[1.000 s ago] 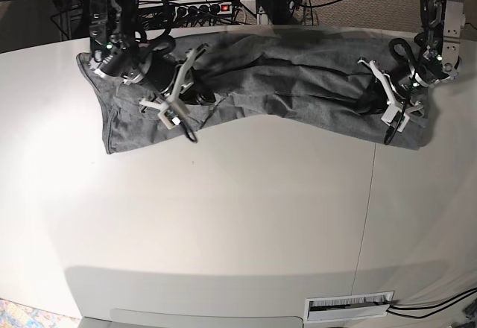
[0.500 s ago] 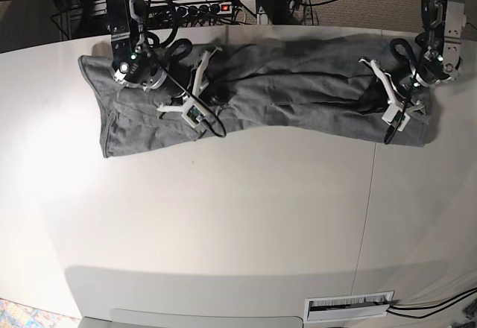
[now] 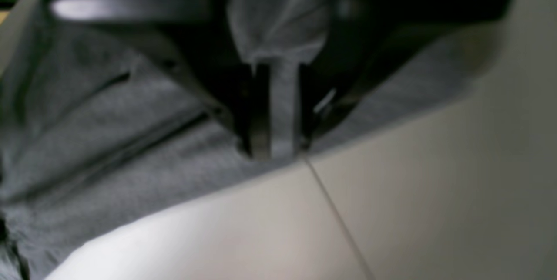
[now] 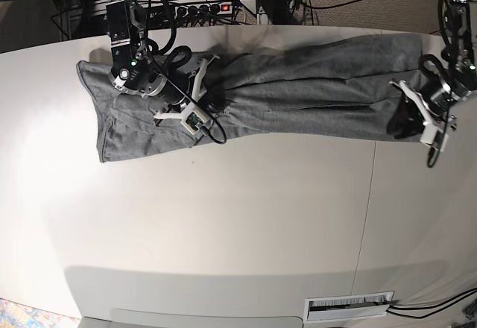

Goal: Fold the T-shirt properly
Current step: 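Release the left gripper and regrasp the strip's hem end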

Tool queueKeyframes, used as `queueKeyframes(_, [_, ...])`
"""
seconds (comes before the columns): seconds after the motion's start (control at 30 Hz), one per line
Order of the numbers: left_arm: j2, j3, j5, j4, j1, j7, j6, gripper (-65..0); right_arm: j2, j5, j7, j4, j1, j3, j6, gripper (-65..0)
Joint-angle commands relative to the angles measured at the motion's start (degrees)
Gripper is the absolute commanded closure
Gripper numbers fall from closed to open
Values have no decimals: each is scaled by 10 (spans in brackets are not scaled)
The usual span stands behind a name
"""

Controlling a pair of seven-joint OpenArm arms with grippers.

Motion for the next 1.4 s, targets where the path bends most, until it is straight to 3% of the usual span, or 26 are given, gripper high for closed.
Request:
queueKeyframes(0.0, [-11, -19, -15, 8, -3, 7, -1, -134, 5, -30, -23, 1, 2, 2, -8, 0])
queueKeyframes(0.13, [-11, -60, -20, 8, -2, 79, -1, -138, 5, -48, -24, 1, 3, 9, -8, 0])
queueKeyframes(0.23, [-11, -65, -20, 7, -2, 129, 2, -216, 5, -48, -24, 1, 3, 26, -8, 0])
queueKeyframes(0.33, [-11, -65, -20, 7, -3, 191, 40, -288, 5, -48, -24, 1, 3, 47, -8, 0])
queueKeyframes(0.57, [-11, -65, -67, 6, -2, 289, 73, -290, 5, -35, -24, 1, 3, 66, -8, 0])
queueKeyframes(0.73, [-11, -65, -113, -13, -2, 298, 81, -290, 5, -28, -27, 1, 3, 66, -8, 0])
queueKeyframes(0.93, [-11, -65, -145, -116, -2, 280, 74, -290, 5, -28, -44, 1, 3, 66, -8, 0])
queueKeyframes(1.1, [-11, -65, -234, -183, -2, 285, 43, -290, 5, -28, -43, 1, 3, 66, -8, 0])
queueKeyframes(1.27, [-11, -65, -355, -192, -2, 349, 10, -287, 5, -28, -43, 1, 3, 66, -8, 0])
queueKeyframes(1.37, [-11, -65, -369, -192, -2, 358, 0, -256, 5, -28, -43, 1, 3, 66, -8, 0])
